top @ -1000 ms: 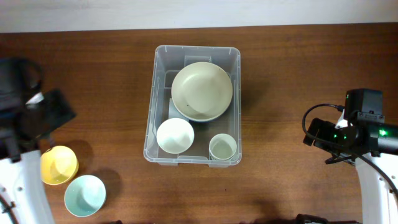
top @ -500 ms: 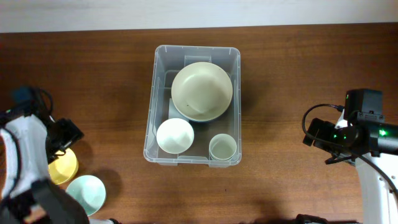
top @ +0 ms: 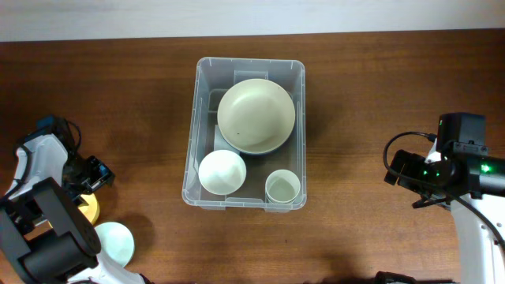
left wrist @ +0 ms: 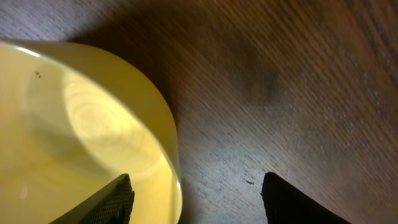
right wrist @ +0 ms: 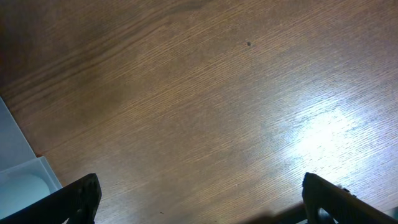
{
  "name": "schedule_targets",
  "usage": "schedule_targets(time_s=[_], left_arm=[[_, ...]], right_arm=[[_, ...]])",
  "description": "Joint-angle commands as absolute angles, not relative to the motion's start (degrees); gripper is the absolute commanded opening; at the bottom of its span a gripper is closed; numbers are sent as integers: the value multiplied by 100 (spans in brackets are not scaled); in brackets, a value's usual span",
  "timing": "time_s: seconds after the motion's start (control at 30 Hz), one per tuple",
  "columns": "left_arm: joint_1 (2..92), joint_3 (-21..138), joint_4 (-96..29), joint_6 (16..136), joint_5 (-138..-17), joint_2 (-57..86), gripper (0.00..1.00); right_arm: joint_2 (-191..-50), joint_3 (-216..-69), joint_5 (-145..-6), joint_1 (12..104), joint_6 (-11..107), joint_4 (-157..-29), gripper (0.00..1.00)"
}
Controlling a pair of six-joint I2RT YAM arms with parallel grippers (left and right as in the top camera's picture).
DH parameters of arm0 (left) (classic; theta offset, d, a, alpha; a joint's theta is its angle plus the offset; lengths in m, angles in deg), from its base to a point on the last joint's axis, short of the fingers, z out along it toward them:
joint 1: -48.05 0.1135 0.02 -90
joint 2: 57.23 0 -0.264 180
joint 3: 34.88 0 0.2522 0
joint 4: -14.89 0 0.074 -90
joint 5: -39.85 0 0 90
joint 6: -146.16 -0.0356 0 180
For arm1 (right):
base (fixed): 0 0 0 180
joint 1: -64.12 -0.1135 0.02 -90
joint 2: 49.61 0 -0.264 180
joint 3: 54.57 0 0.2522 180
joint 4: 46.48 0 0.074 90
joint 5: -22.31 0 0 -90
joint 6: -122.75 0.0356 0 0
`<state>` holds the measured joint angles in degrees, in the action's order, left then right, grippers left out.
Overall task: Pack container
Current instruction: 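Move the left gripper to the yellow bowl and grasp its rim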
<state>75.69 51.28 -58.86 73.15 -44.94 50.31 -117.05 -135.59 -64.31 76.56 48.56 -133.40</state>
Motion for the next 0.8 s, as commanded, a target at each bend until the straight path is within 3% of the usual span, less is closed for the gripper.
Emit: schedule_targets(time_s=[0.0,0.17,0.27,0.43,0.57,0.77], left_arm=[[7598,5091,-5816,7346,-4426,5147,67],[7598,5084,-5778,7344,-4312,5152,66],[7598,5073,-5757,7340,-4231,5152,58],[7598,4981,-5665,7326,-4236,5152,58],[7598,4981,-5658,7326,-4236,5152,44],[7598,4977,-5654,7326,-4238,5152,12]], right_arm=[[-11650,-13540,-6446,7694,4821,-13331,99],[-11650,-13540,-6446,7694,4821,-13331,99],[-11650,-13540,-6446,7694,4821,-13331,99],[-11650,-13540,-6446,7694,4821,-13331,99],[-11650,-13540,-6446,7694,4821,-13334,99],[-11650,-13540,-6446,7694,4821,-13334,99]])
